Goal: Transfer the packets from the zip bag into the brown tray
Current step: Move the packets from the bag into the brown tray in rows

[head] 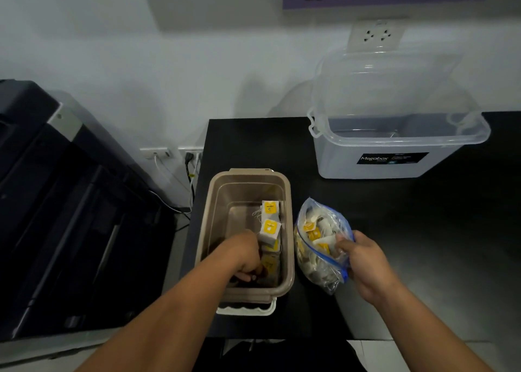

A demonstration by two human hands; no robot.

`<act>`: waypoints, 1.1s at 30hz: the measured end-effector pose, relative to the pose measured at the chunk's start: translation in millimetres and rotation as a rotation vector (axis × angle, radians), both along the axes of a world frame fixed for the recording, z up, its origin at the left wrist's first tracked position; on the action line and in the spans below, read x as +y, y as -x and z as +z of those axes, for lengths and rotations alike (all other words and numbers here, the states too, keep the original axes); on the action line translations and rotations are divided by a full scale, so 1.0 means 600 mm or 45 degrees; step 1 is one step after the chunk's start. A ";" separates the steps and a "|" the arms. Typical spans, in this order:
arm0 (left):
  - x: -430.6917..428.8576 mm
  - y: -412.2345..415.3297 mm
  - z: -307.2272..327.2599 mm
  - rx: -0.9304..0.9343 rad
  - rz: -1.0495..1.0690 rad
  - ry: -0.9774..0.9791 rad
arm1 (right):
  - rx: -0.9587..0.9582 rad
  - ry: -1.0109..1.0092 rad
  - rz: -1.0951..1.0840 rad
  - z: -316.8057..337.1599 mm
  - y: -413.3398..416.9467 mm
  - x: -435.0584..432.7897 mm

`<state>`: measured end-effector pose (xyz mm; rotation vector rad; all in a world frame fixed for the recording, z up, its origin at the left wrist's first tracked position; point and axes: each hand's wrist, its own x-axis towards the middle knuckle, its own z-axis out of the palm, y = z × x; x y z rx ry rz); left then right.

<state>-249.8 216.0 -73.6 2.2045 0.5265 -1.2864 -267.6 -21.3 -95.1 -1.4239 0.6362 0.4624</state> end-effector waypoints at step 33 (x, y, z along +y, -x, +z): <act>0.016 -0.017 0.002 -0.229 -0.210 -0.230 | 0.018 0.016 0.085 0.006 -0.001 -0.008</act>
